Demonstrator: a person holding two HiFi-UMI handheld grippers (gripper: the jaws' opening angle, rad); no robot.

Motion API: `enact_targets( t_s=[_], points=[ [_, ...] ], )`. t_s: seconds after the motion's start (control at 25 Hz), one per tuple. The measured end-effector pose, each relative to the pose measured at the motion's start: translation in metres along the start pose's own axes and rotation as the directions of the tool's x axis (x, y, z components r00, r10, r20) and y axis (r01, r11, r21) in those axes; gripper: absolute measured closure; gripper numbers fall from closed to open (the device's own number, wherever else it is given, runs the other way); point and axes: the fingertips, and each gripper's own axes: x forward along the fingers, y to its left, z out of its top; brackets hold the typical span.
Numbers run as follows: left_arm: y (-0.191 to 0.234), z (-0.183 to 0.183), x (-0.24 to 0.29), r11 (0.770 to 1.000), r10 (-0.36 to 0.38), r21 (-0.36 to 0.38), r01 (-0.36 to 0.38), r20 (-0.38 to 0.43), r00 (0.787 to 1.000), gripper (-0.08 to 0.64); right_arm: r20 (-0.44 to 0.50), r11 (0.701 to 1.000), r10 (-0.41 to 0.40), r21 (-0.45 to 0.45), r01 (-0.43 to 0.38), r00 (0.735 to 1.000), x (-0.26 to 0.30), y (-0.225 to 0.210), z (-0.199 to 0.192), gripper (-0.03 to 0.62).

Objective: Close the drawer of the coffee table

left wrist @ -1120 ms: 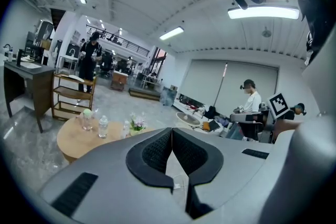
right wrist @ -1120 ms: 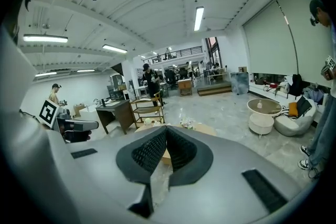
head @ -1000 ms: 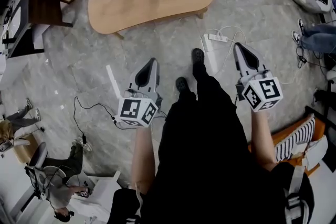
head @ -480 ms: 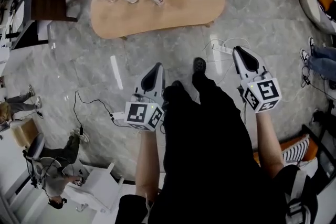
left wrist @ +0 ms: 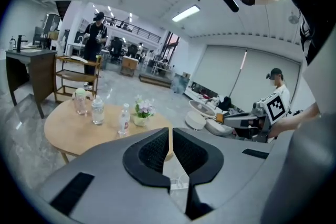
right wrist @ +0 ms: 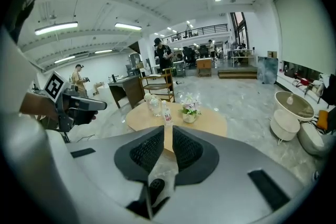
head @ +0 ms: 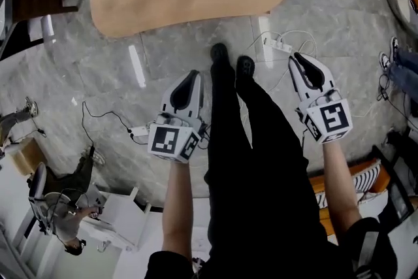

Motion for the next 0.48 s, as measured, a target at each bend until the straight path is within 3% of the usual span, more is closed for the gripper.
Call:
enact_targets(
  t_s=[0.24, 0.48],
  points=[
    [0.042, -0.046, 0.054, 1.0, -0.019, 0.01, 0.02, -0.069, 0.997, 0.523, -0.065, 1.0, -0.009, 0.01, 0.01, 0.998, 0.058, -0.016, -0.051, 0.567],
    [0.076, -0.105, 0.098, 0.999, -0.042, -0.005, 0.042, -0.106, 0.994, 0.446, -0.144, 1.0, -0.004, 0.016, 0.006, 0.99, 0.112, -0.034, -0.114, 0.47]
  ],
)
